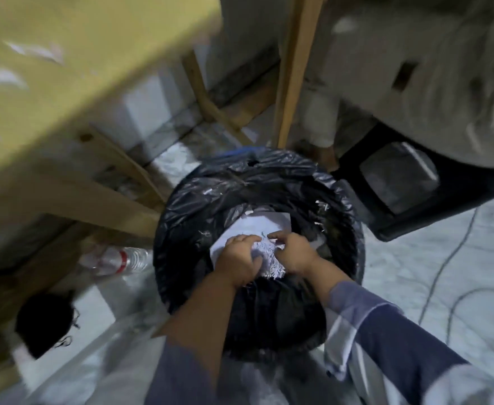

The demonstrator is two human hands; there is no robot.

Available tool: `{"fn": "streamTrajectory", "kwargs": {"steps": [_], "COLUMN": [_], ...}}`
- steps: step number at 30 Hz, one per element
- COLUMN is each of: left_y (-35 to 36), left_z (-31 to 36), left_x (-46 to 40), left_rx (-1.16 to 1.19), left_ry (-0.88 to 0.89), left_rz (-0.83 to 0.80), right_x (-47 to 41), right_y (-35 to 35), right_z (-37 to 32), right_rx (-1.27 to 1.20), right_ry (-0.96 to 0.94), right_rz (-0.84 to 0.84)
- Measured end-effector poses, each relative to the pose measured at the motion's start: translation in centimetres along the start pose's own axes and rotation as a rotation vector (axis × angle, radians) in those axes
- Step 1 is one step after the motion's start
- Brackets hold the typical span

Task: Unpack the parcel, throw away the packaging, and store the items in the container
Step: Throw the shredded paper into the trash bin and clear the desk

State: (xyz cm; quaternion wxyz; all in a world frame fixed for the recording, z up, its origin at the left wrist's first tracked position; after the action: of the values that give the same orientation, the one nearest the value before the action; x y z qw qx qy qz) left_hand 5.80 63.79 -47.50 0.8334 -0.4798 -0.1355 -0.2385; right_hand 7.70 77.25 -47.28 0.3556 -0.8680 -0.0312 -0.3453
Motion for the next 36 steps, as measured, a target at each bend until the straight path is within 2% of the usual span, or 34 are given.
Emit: {"fn": "streamTrajectory", "kwargs": {"steps": [7, 11, 14, 19, 24, 32, 36], "left_y": [-17.0, -25.4, -30.7, -36.3, -39.2, -41.2, -41.8], "left_z": [10.9, 14.3, 14.6, 11.6, 6.1, -2.4, -5.0], "left_x": [10.0, 13.7, 16.0, 19.1, 22.2, 23.3, 22.9], "left_rx": [0.077, 0.140, 0.161, 0.265, 0.228, 0.025, 0.007], "left_ry": [-0.004, 0.000, -0.020, -0.118, -0.237, -0.329, -0.365], "left_rz": [0.046, 0.182, 0.330, 0.527, 0.655, 0.800, 0.878], "right_x": [13.3, 18.3, 20.3, 22.1, 22.4, 18.5, 18.4], "right_y": [-14.5, -20.4, -22.3, -21.9, -19.3, -13.5, -10.6], "right_z": [-12.4, -19.9, -25.1, -32.4, -37.1, -38.1, -38.3], "right_rx": [0.106, 0.229, 0.248, 0.242, 0.290, 0.513, 0.579], "right_ry": [-0.164, -0.329, -0.444, -0.597, -0.692, -0.716, -0.731], "right_rz": [0.052, 0.088, 0.115, 0.129, 0.100, 0.202, 0.274]}}
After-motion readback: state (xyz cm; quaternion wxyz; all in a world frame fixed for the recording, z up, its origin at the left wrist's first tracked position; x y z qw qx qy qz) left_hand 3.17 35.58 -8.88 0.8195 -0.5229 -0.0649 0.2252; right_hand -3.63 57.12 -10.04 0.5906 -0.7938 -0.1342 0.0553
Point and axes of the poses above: each hand's wrist, its own x-axis away from the middle knuckle, its own y-axis out of the palm, z = x × y, the point moved 5 cm from there along -x, towards the middle knuckle, and after that the axes turned 12 degrees about z, right-handed, at the moved point
